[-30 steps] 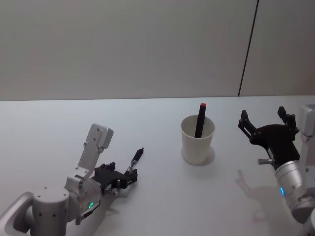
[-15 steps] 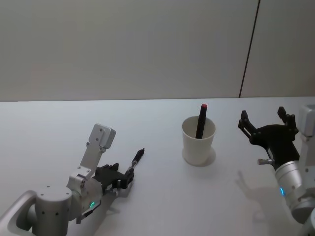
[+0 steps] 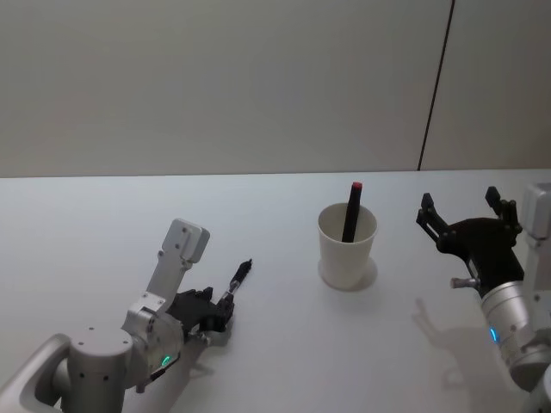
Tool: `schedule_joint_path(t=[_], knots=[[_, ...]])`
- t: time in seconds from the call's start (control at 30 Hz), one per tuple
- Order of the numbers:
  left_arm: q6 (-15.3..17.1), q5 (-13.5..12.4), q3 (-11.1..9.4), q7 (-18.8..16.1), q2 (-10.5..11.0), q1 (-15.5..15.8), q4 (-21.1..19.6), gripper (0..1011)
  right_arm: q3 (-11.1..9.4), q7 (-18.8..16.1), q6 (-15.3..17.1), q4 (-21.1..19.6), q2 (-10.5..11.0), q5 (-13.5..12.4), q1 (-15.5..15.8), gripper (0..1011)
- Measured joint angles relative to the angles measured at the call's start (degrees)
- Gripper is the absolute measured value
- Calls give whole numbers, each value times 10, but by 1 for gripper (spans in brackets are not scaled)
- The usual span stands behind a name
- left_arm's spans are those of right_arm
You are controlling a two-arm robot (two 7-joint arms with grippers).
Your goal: Place the pen into the pen holder.
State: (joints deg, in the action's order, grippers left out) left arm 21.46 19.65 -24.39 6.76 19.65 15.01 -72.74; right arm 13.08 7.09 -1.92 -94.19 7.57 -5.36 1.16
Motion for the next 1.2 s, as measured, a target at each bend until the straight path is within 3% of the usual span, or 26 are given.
schedule_joint_path(t=[0.2,0.37,0.87,1.2], knots=[[1,-15,-4,-6,-1,-3,-11,226,0,0,0,0,0,0,0,1002],[2,-22,-4,-10,-1,-4,-17,138,0,0,0,0,0,0,0,1002],[-13,-23,-2,-16,-1,-9,-31,138,0,0,0,0,0,0,0,1001],[-42,-36,5,-30,11,-21,-73,137,0,0,0,0,0,0,0,1002]])
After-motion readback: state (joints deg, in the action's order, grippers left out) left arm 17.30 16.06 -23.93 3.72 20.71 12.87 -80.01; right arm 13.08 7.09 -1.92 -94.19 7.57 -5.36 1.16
